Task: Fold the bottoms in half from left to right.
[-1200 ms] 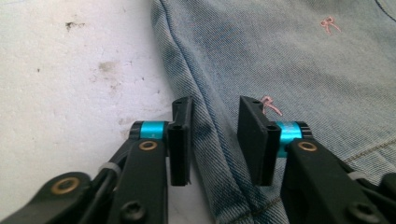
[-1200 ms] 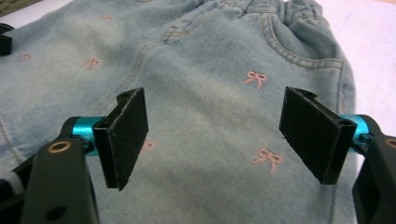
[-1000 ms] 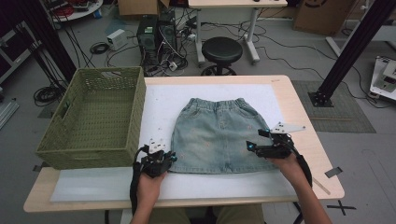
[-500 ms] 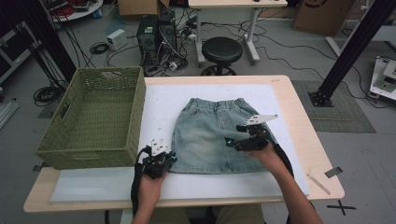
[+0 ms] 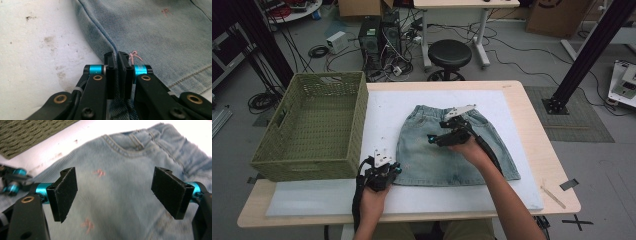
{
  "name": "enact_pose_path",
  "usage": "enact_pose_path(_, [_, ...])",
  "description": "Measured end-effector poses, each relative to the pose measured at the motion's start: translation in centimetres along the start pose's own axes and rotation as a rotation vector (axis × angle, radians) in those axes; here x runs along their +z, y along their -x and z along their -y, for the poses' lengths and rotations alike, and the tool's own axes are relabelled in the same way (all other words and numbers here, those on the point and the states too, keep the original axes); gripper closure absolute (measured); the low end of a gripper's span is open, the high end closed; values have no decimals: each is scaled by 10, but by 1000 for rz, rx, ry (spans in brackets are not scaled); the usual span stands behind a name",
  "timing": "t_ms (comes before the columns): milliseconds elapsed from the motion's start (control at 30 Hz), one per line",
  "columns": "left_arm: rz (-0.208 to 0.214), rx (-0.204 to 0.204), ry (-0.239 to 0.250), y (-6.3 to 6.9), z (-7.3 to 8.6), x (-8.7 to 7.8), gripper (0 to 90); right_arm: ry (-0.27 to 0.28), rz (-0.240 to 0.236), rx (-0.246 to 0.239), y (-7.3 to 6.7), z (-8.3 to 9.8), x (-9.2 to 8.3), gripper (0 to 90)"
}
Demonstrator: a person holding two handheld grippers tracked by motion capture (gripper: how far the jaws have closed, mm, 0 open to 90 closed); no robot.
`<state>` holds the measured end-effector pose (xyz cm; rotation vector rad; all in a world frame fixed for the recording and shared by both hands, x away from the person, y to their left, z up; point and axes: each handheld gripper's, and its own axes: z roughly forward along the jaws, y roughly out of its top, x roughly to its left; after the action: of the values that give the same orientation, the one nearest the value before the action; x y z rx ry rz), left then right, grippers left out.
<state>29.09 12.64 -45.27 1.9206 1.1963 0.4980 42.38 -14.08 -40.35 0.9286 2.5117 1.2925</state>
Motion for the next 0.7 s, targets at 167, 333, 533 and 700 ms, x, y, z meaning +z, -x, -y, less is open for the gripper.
enact_pose_path(167, [5,-5,4,0,0,0,856,4,3,-2,-2,-16,18,215])
enact_pose_path(333, [11,-6,0,-1,0,0,856,3,7,1,-2,-25,35,237])
enact_pose_path(533, [16,-2,0,-1,0,0,856,-8,12,-1,-3,-34,55,248])
enact_pose_path(700, [20,-4,3,-1,0,0,856,-41,11,-15,-6,-42,74,286])
